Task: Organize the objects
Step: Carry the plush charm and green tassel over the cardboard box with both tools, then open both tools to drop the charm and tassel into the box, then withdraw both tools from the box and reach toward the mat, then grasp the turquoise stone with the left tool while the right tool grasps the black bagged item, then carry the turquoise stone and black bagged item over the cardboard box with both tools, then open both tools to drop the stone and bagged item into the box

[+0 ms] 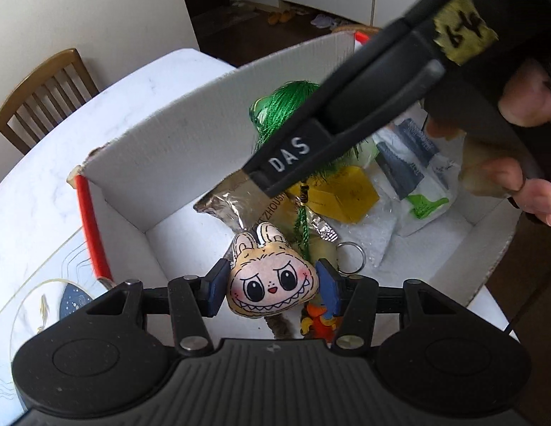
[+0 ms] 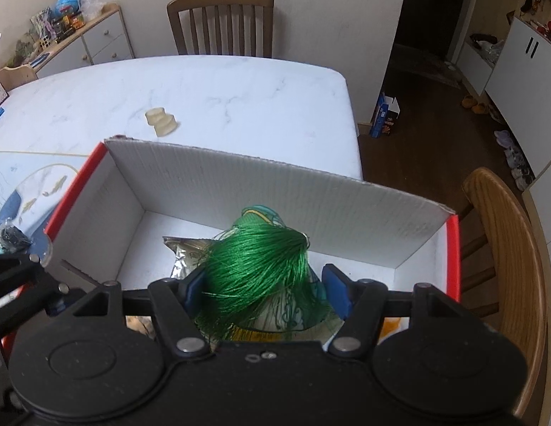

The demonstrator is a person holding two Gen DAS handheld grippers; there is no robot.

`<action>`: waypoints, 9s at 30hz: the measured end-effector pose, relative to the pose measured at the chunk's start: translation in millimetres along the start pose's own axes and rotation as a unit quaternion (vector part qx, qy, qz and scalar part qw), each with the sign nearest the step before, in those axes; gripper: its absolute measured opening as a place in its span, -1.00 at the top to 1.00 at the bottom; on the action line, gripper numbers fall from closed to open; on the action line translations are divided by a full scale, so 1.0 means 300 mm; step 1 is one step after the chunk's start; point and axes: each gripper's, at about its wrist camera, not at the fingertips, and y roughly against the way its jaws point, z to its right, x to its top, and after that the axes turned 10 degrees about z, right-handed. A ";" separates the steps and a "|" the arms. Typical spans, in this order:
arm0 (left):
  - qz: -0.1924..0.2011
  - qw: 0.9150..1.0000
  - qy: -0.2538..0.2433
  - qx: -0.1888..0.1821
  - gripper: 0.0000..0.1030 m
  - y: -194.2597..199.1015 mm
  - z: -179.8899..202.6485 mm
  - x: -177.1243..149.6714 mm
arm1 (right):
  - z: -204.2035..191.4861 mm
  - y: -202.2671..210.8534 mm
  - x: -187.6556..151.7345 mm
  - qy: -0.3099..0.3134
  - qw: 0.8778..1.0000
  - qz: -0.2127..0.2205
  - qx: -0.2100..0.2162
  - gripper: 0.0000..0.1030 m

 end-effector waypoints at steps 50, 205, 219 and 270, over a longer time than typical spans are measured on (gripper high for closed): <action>0.129 0.982 0.138 -0.024 -0.58 0.372 -0.315 -0.111 | -0.091 0.363 0.011 -0.043 0.991 0.103 0.071 -0.75; 0.121 0.985 0.108 -0.054 0.25 0.183 -0.228 0.081 | -0.042 0.288 -0.133 -0.084 0.994 0.059 0.041 0.36; 0.060 0.992 0.078 -0.081 0.25 0.005 -0.145 0.127 | -0.100 0.159 -0.193 -0.020 0.998 -0.009 0.058 0.36; 0.122 0.984 0.107 -0.070 -0.39 0.162 -0.190 0.065 | -0.114 0.304 -0.190 -0.005 0.998 0.048 0.044 -0.33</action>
